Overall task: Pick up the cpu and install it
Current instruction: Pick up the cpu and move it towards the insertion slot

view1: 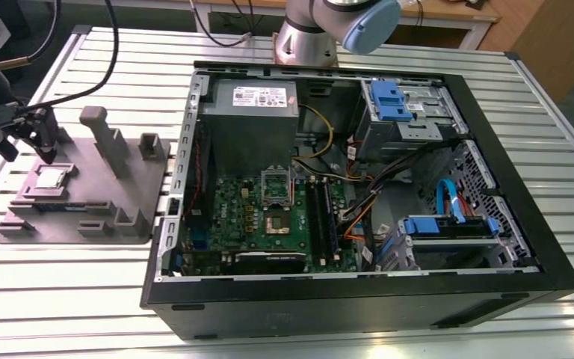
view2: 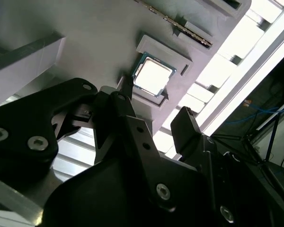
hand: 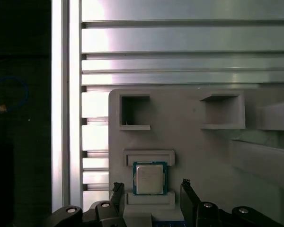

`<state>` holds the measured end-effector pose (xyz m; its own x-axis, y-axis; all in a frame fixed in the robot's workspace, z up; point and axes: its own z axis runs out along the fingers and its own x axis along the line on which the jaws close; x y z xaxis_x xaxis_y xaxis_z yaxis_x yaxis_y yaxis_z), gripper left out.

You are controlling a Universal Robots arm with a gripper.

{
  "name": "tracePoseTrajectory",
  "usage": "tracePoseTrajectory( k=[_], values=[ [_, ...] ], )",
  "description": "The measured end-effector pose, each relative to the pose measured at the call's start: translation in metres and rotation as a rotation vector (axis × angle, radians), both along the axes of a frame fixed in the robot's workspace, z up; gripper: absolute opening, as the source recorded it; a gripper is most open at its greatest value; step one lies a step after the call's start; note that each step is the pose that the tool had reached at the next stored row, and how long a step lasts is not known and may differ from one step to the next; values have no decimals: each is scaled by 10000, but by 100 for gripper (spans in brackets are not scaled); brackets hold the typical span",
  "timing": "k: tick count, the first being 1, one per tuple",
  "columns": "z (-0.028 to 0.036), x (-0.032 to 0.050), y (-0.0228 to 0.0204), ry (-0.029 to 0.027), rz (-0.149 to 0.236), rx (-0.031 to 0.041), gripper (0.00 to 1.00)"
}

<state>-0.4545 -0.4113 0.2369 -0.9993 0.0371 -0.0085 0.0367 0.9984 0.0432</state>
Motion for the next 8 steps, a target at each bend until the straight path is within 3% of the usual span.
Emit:
tracePoseTrajectory(
  k=[3, 8],
  values=[
    [-32, 1, -26, -1, 6, 0, 59],
    [-71, 0, -32, 0, 107, -1, 59]
  ],
)
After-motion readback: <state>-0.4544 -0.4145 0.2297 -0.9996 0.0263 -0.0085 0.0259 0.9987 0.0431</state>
